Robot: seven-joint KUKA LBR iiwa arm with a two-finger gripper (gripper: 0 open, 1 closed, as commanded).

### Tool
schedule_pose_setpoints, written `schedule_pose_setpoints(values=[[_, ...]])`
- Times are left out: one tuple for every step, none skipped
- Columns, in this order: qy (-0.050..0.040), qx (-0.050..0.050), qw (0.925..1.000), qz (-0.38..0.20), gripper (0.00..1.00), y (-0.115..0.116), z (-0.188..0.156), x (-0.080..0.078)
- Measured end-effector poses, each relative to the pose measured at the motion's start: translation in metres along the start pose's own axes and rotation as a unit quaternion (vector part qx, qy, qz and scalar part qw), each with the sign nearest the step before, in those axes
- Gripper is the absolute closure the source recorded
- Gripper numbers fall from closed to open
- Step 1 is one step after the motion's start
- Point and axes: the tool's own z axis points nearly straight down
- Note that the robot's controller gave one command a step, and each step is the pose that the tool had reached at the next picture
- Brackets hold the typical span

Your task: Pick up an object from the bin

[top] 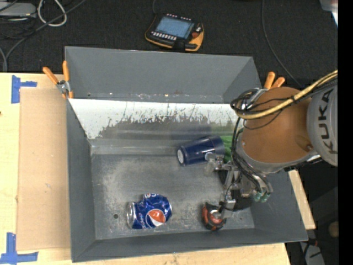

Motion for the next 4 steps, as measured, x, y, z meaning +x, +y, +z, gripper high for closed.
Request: schedule_pose_setpoints(values=[[0.0002,0.000,0.9828,-0.185,0.00,0.029,0.030,-0.016],[0.0019,-0.001,0.9634,-0.268,0.00,0.039,0.040,-0.015],[0.0020,-0.001,0.9231,-0.384,0.00,0.066,0.080,-0.005],[-0.0003,-0.001,0.9455,-0.326,0.00,-0.007,-0.020,-0.109]])
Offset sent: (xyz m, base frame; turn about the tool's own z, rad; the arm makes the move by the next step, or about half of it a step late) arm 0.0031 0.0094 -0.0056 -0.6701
